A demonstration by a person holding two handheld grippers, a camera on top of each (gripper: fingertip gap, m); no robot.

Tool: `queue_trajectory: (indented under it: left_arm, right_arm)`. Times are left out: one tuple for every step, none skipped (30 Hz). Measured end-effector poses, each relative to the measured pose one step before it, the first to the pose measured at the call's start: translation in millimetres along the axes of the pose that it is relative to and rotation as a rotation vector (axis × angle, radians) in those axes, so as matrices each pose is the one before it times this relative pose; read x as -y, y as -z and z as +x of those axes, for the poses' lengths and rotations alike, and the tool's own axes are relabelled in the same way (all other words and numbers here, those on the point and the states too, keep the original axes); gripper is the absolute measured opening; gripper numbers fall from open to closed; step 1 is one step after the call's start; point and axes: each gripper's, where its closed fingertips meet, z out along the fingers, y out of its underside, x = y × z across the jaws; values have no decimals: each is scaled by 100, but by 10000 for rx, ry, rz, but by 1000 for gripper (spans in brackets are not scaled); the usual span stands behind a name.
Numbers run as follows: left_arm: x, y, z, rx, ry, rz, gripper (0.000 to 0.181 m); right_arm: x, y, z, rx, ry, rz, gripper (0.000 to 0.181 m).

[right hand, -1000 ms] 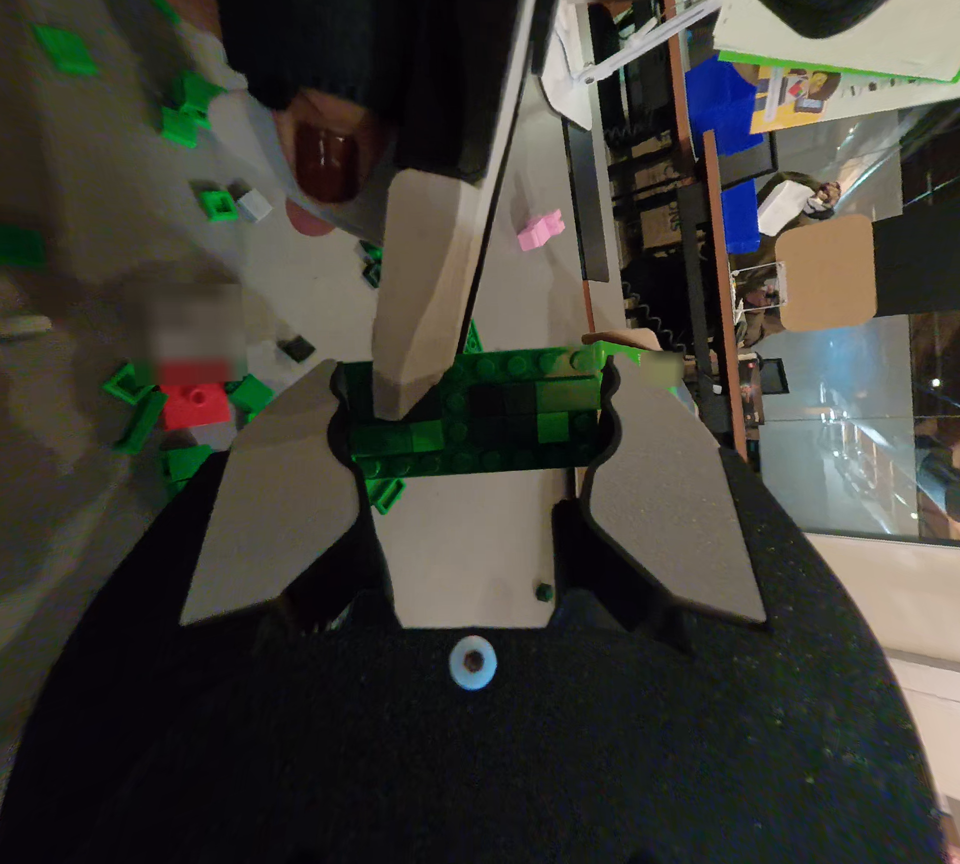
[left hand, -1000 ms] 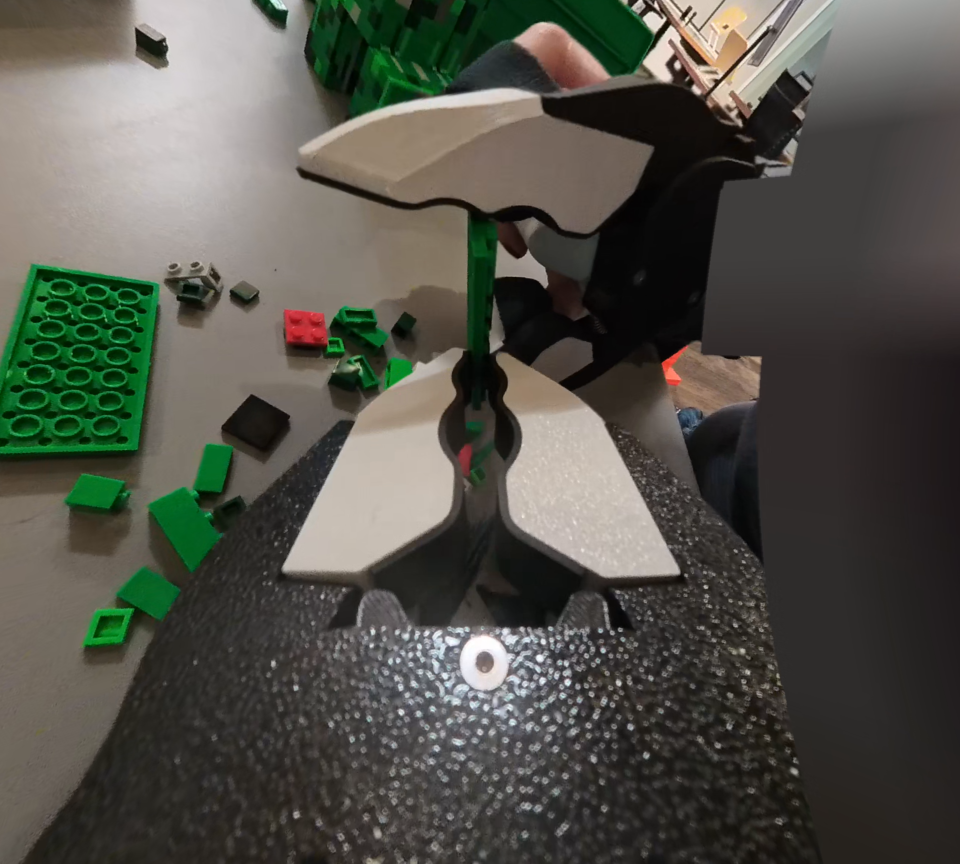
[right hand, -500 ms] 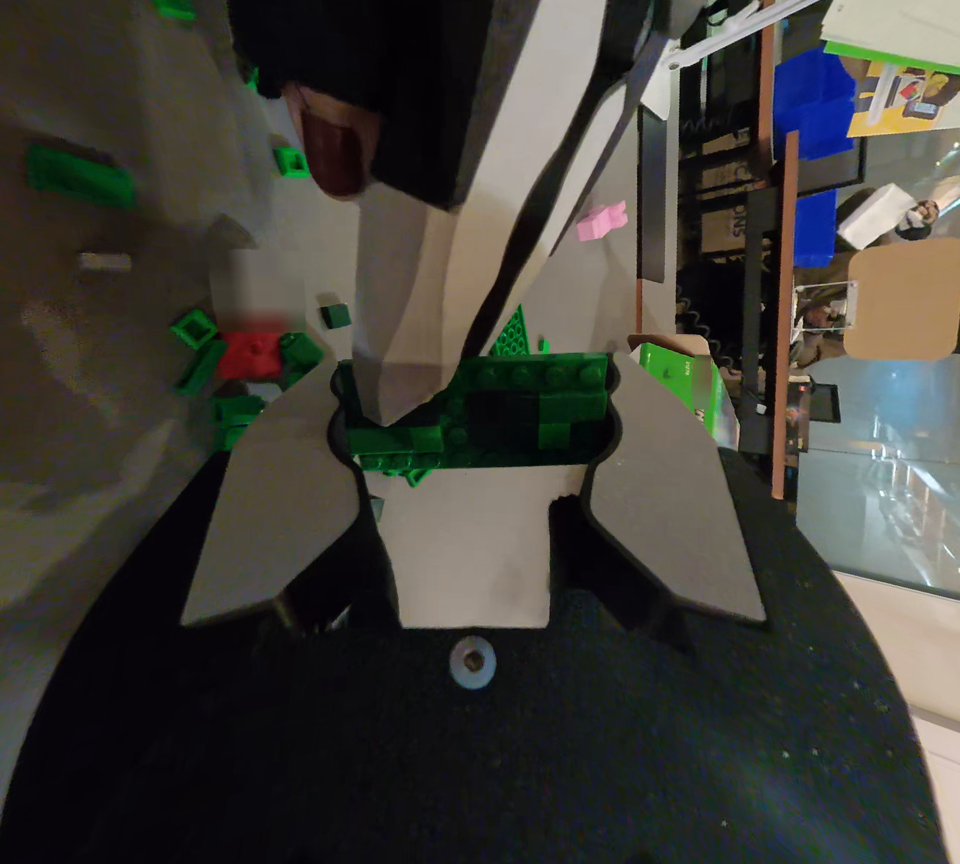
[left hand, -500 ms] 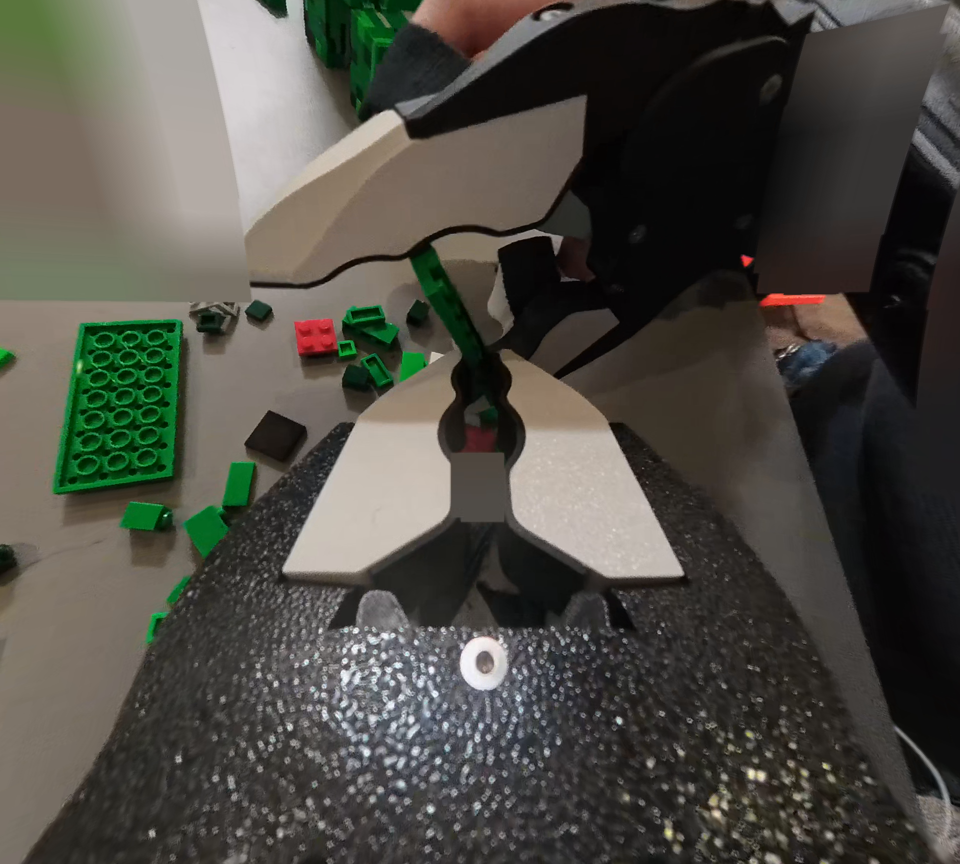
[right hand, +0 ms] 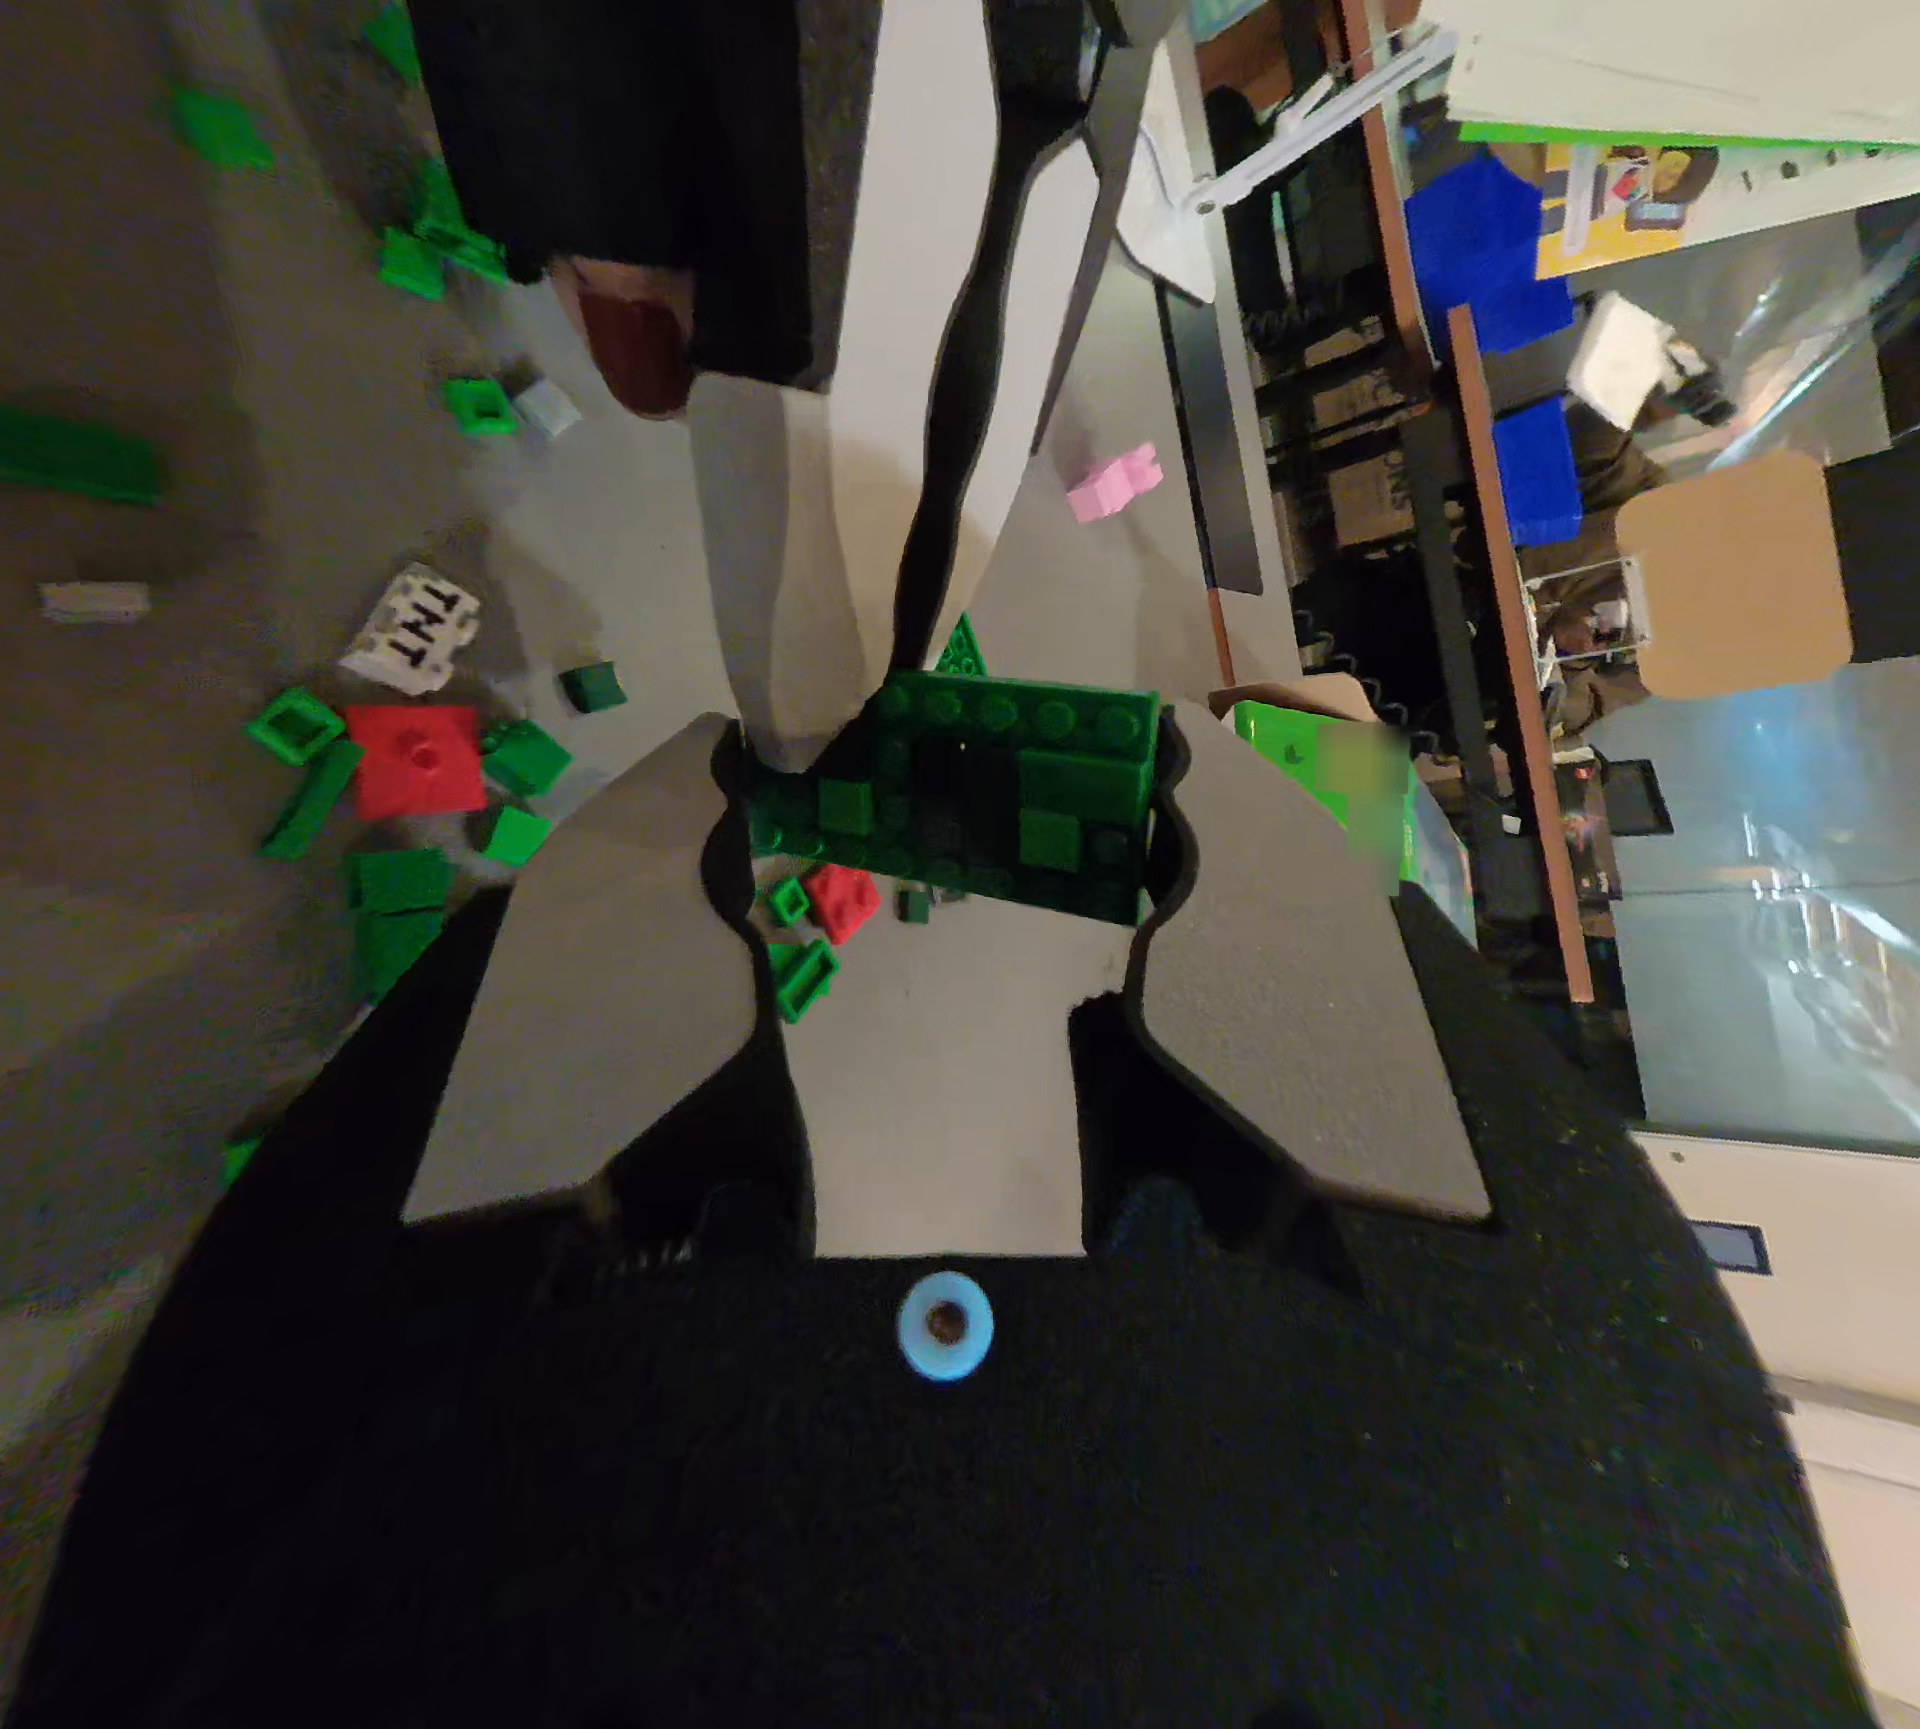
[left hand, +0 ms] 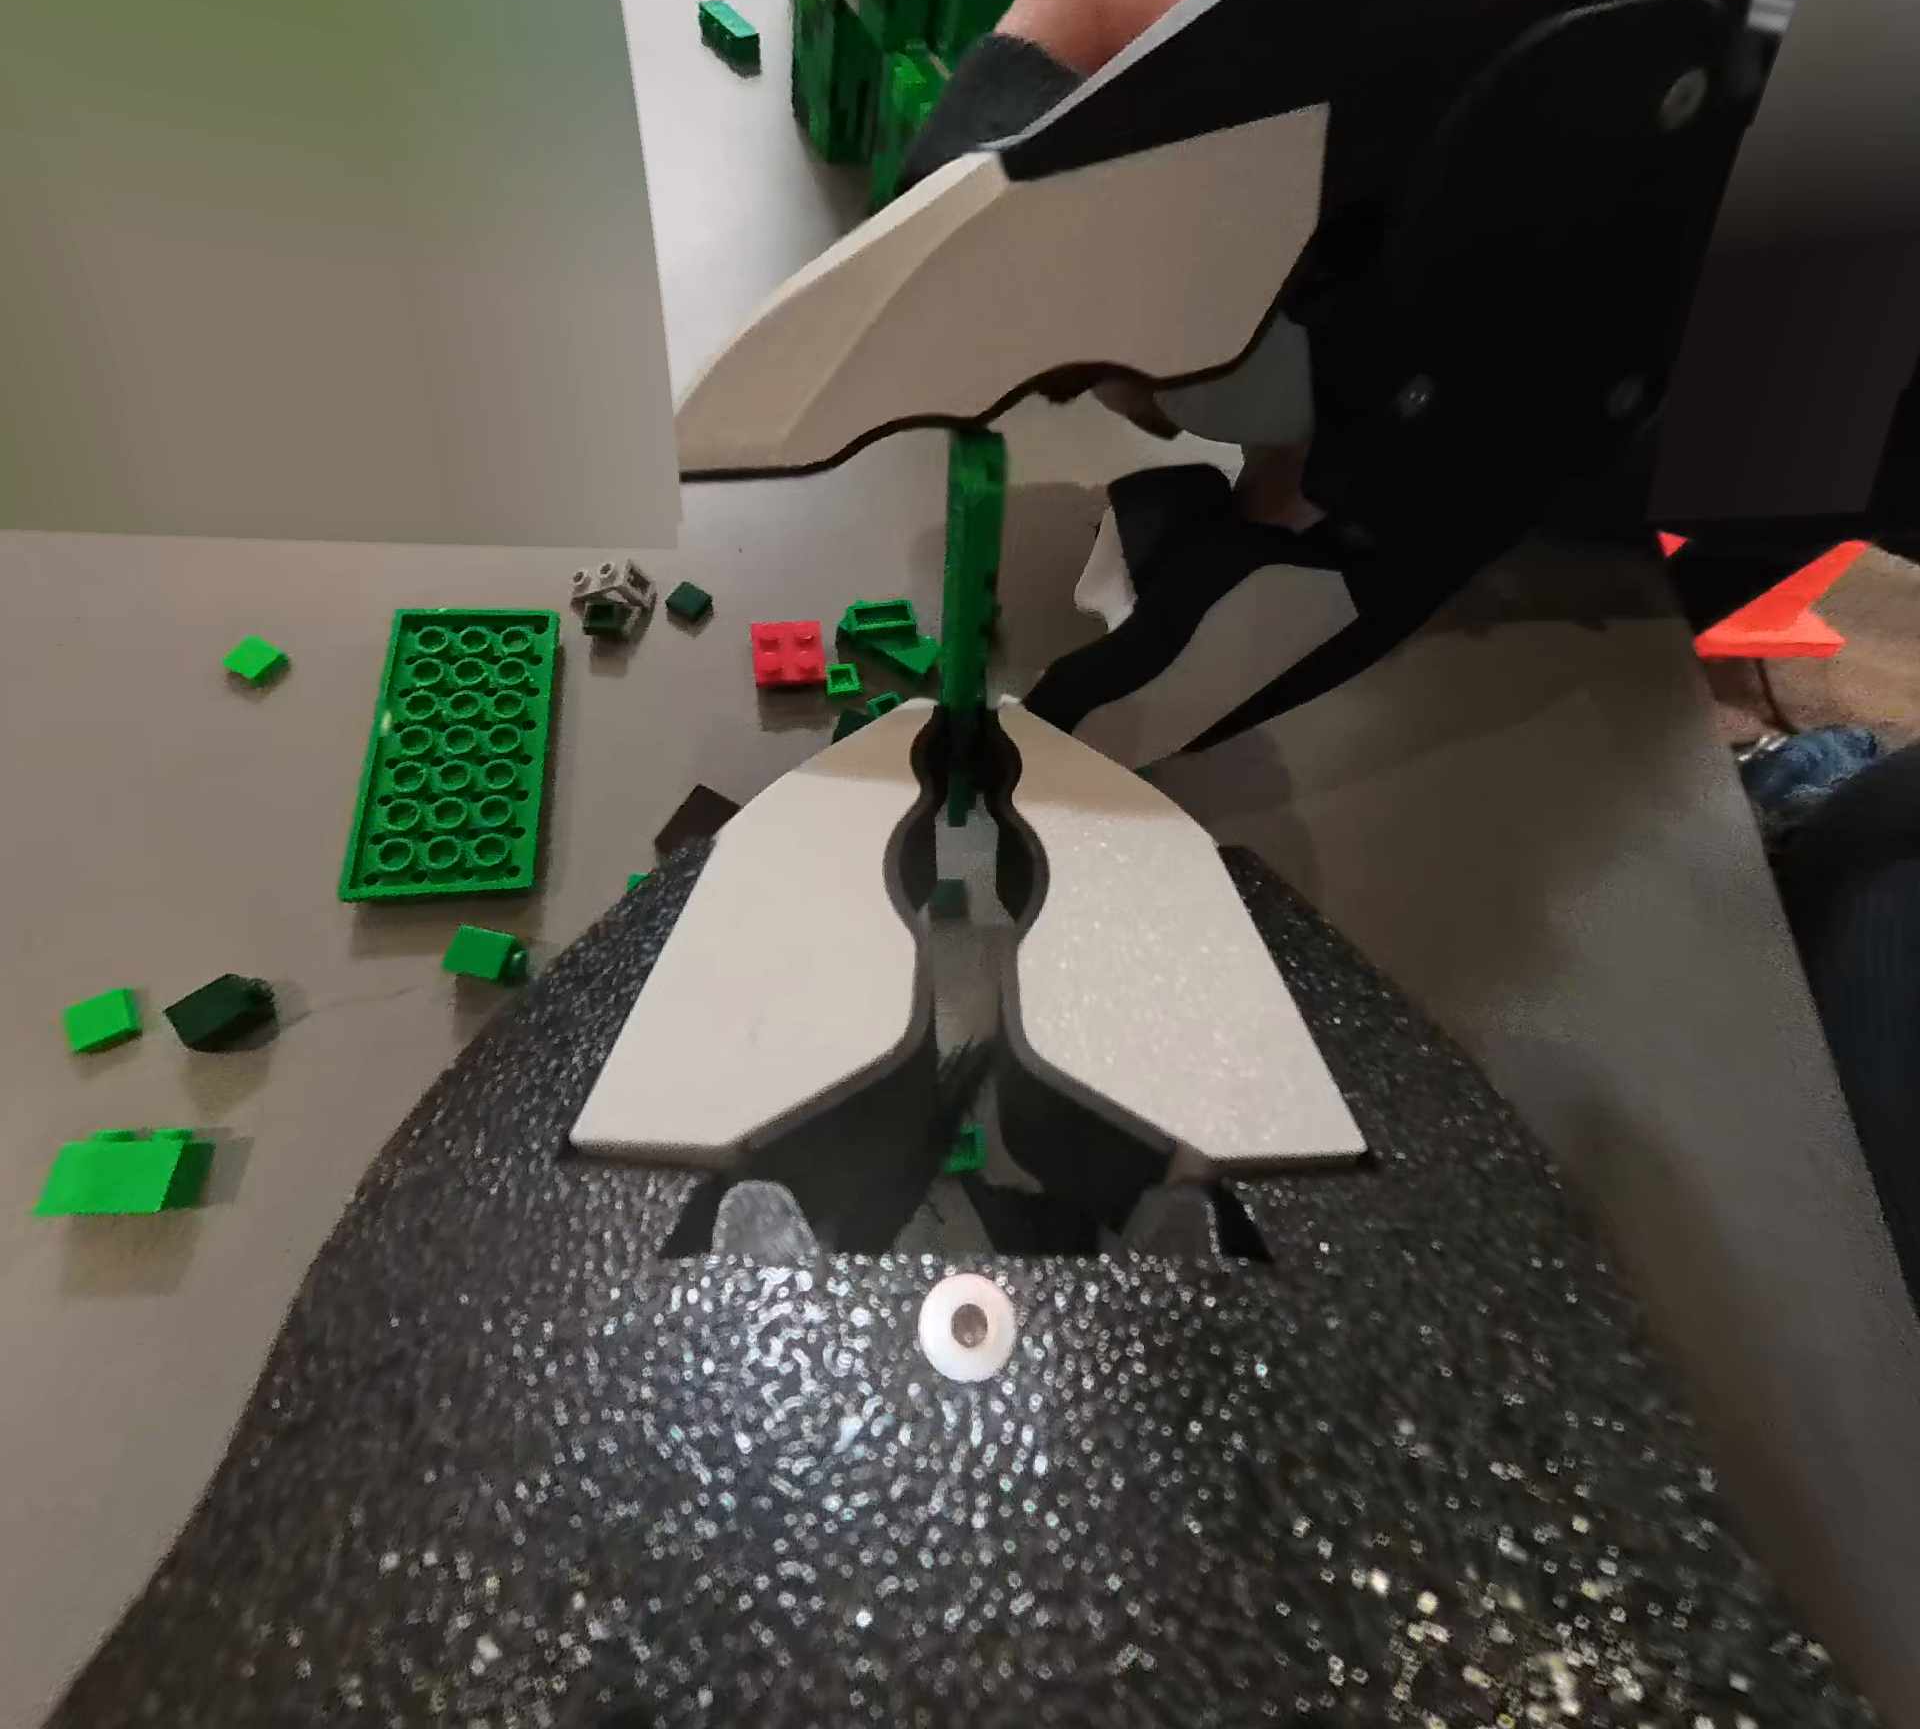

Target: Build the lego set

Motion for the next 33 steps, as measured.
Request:
queue_trajectory:
  left_arm:
    - [51,91,-168,-40,146,74,6]
    - [159,134,121,-224,153,116,5]
    - [158,123,175,-234,147,96,5]
    - [52,77,104,-168,126,32,5]
    - [-19,21,132,-180,104,-10,5]
    - [-67,-18,92,-171,137,-19,5]
    - [-36,5,-52,-87,141,37,5]
    - [-35,42,-190,-1,118,51,5]
    - [-6,89,-323,69,94,69,6]
    - [121,174,-408,106,77,162,5]
    - [253,252,-422,109,62,262,5]
    - [408,317,-438,98,38,386,5]
    - [514,354,-308,-6,46,468,5]
    - [532,340,64,-303,116,460,5]
    - [581,316,207,-413,225,470,5]
    - [589,299,158,-350,205,492,5]
    - [484,239,224,-363,101,429,5]
    - [250,141,187,-299,82,252,5]
    - [-14,52,72,-162,65,26,5]
    - [-191,-36,97,-128,-18,-107,5]
    - [-235,-135,268,-177,-114,-140,5]
    - [-288,-192,374,-207,-158,-176,5]
    - [-305,-237,398,-196,-170,-180,5]
    - [-254,-252,336,-136,-169,-150,5]
    - [-248,-237,275,-91,-176,-150,5]
    - [-233,-194,234,-70,-171,-146,6]
    - [-145,-160,197,-56,-129,-92,6]
    - [-59,-91,57,38,-77,-43,6]
    - [31,-16,-386,320,9,22,6]
    - [384,85,-493,399,-49,277,11]
    - [743,260,-444,467,-310,558,22]
    - [693,381,-541,640,-504,518,30]
    - [414,395,-662,743,-591,286,32]
  right_arm:
    - [118,-75,141,-130,-148,173,75]
    - [270,-21,163,-126,-125,226,76]
    - [220,-18,171,-121,-70,134,78]
    - [124,-28,164,-122,22,31,82]
    - [7,-26,34,-65,87,-41,85]
    - [-83,-31,-33,-16,93,-73,86]
    - [-139,-46,-37,-15,58,-58,88]
    - [-204,-15,17,-10,4,-54,91]
    - [-248,47,16,43,-84,-36,93]
    - [-203,110,4,90,-200,37,94]
    - [-113,176,60,90,-294,130,95]
    - [-36,212,185,53,-382,185,95]
    - [11,208,196,108,-510,200,95]
    - [68,210,153,216,-678,241,92]
    - [238,238,8,364,-846,355,89]
    - [447,278,-141,520,-1036,521,86]
    - [679,272,-157,582,-1209,671,83]
    - [756,223,56,438,-1210,694,80]
    - [625,137,269,239,-1077,585,77]
    - [418,50,280,169,-926,427,75]
    - [230,-33,144,178,-802,305,74]
    - [156,-59,-78,270,-672,245,70]
    - [225,-65,-260,351,-606,281,66]
    - [189,-90,-376,396,-566,244,59]
    - [29,-124,-420,423,-473,108,53]
    - [-171,-133,-352,370,-351,-32,46]
    - [-314,-115,-232,292,-225,-137,37]
    - [-306,-80,-207,268,-106,-150,18]
    - [-63,-15,-150,199,-71,-27,9]
    - [131,47,172,-88,-33,81,6]
    - [196,118,302,-230,108,148,6]
    - [220,173,387,-282,175,204,6]
    - [256,160,424,-276,106,254,6]
